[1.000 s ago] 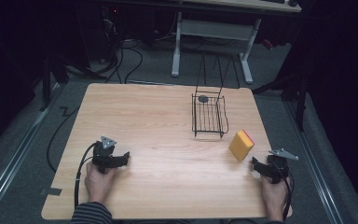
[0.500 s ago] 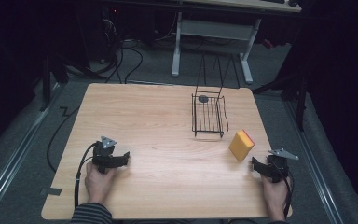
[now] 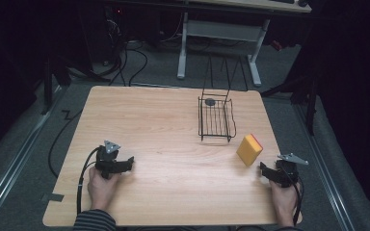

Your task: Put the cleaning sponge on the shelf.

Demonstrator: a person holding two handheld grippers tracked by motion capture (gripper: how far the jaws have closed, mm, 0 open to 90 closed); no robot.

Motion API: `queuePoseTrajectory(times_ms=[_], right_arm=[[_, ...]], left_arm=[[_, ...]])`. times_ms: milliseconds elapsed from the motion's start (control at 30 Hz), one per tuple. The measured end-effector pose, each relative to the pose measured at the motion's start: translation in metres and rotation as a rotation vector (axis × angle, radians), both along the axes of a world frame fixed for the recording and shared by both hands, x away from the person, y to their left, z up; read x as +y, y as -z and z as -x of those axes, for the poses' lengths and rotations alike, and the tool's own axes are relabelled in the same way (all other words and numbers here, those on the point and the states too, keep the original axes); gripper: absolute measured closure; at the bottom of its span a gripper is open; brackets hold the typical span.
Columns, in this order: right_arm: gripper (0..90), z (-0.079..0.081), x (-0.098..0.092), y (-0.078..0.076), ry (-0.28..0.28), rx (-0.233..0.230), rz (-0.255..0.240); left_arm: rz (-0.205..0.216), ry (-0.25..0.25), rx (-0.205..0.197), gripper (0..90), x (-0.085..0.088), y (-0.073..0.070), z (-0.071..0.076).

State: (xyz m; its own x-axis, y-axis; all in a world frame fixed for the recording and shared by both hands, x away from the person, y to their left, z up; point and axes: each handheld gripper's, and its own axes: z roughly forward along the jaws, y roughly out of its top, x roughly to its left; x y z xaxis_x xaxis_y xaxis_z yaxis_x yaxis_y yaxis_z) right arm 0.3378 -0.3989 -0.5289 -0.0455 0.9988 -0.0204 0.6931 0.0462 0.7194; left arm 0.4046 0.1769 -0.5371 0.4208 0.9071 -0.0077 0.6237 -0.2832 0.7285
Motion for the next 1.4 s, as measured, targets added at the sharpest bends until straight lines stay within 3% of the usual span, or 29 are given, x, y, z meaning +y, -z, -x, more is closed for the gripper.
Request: queuePoseTrajectory(times_ms=[633, 967, 1400], right_arm=[[32.2, 0.010, -0.001, -0.006, -0.016, -0.031, -0.006], [32.4, 0.020, 0.001, -0.007, -0.035, -0.044, 0.003], [32.4, 0.038, 0.008, -0.006, -0.059, -0.056, -0.022]], left_arm=[[0.000, 0.000, 0.000, 16.2, 0.000, 0.000, 0.000], [0.001, 0.001, 0.000, 16.3, 0.000, 0.000, 0.000], [0.001, 0.001, 0.000, 16.3, 0.000, 0.000, 0.000]])
